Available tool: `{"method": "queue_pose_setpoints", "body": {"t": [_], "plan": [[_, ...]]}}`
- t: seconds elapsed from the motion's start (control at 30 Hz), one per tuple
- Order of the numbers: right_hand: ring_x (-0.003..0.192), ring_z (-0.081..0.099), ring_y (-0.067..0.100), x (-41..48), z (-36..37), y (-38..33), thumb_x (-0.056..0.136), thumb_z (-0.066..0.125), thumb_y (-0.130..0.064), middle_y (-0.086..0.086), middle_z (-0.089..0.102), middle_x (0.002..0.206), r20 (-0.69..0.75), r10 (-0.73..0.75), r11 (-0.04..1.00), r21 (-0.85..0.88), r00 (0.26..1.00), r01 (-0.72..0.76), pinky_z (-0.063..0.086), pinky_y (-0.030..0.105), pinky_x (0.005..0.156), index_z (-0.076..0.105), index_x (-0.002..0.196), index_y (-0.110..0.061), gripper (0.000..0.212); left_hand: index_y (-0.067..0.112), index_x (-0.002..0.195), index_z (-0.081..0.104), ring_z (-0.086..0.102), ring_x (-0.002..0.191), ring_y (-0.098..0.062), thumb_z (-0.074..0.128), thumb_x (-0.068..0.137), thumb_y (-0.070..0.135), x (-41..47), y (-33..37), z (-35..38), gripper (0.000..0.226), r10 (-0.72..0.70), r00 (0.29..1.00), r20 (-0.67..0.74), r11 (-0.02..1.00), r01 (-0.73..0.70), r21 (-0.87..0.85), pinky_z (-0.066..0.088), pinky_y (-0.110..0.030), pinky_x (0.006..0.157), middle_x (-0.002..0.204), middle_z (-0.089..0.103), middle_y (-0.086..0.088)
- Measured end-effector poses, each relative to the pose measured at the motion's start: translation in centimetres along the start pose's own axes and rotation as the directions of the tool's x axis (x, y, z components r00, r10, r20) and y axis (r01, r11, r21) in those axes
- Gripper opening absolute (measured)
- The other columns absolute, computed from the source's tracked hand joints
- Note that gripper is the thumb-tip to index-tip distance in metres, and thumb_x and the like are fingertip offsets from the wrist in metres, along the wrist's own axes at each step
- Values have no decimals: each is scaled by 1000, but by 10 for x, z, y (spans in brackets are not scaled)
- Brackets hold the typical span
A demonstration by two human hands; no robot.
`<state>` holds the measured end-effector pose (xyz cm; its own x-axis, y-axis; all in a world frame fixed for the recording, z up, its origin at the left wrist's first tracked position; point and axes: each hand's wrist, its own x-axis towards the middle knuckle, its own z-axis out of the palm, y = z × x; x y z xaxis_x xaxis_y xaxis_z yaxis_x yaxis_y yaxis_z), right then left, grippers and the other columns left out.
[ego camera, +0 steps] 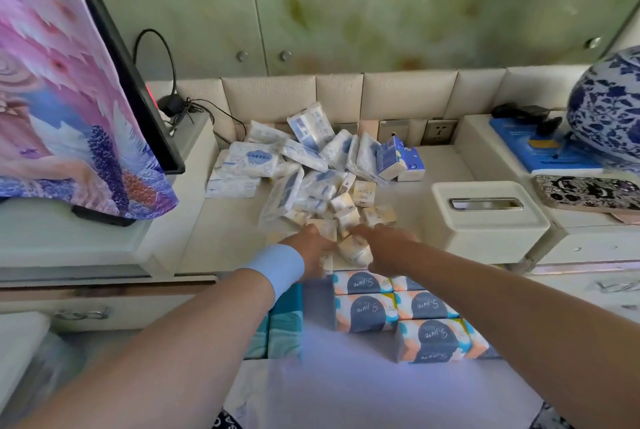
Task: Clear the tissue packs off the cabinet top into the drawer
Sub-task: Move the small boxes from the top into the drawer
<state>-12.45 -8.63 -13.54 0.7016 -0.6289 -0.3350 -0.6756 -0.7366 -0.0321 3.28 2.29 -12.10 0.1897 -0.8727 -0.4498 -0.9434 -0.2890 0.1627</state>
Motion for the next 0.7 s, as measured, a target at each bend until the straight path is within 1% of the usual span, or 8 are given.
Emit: {"method": "queue_pose_setpoints", "body": {"t": [0.17,0.27,0.33,0.4,0.47,0.53,0.6,0.7], "plan": [[111,59,30,4,-3,-2,81,71,-49,3,52,125,-65,-15,999,-43,998,12,52,41,85,36,135,-35,66,33,124,59,55,111,-26,76,79,30,6,1,10,48,33,995,-99,998,-39,-58,48,-34,94,137,32,4],[109,59,25,5,-5,-2,77,76,-49,0,55,123,-56,-9,1000,-7,998,9,52,38,83,45,125,-27,62,30,110,62,56,104,-23,77,77,30,7,1,13,36,35,990,-135,998,-42,-52,48,-32,88,133,35,6],[105,60,22,8,-8,0,76,78,-45,-3,61,118,-57,-11,1000,19,998,12,52,34,81,50,118,-28,54,29,101,60,56,101,-22,77,76,31,8,2,13,30,20,987,-159,999,-28,-46,49,-32,84,133,36,7],[104,60,22,9,-12,2,74,80,-45,-3,64,116,-48,-22,999,24,999,24,51,32,79,51,117,-30,54,30,106,54,56,101,-24,75,76,33,7,4,12,37,11,988,-156,1000,-15,-21,46,-31,79,132,37,5],[109,59,23,7,-14,2,71,82,-46,-2,62,120,8,-53,998,25,999,53,50,34,85,47,128,-30,68,29,119,47,56,101,-26,74,76,32,7,6,11,51,14,991,-131,1000,-14,2,45,-32,76,131,37,3],[111,58,23,2,-12,2,72,81,-48,-1,61,123,82,-86,996,2,993,86,47,36,92,47,134,-29,73,30,130,40,53,108,-27,75,73,28,4,7,10,66,32,995,-96,999,-30,19,50,-37,82,133,35,1],[110,57,22,-4,-12,1,76,74,-57,-1,62,121,164,-79,996,-24,983,84,47,35,92,54,131,-23,68,33,139,35,46,118,-25,75,71,26,-1,4,11,79,39,998,-45,998,-37,53,51,-40,90,135,30,1],[112,58,24,-17,-16,-9,81,63,-65,3,62,124,258,-76,996,-18,963,83,47,36,94,57,130,-17,69,32,136,40,46,118,-27,74,72,35,-11,-1,8,73,-5,1000,-11,1000,5,26,49,-38,92,134,26,2]]}}
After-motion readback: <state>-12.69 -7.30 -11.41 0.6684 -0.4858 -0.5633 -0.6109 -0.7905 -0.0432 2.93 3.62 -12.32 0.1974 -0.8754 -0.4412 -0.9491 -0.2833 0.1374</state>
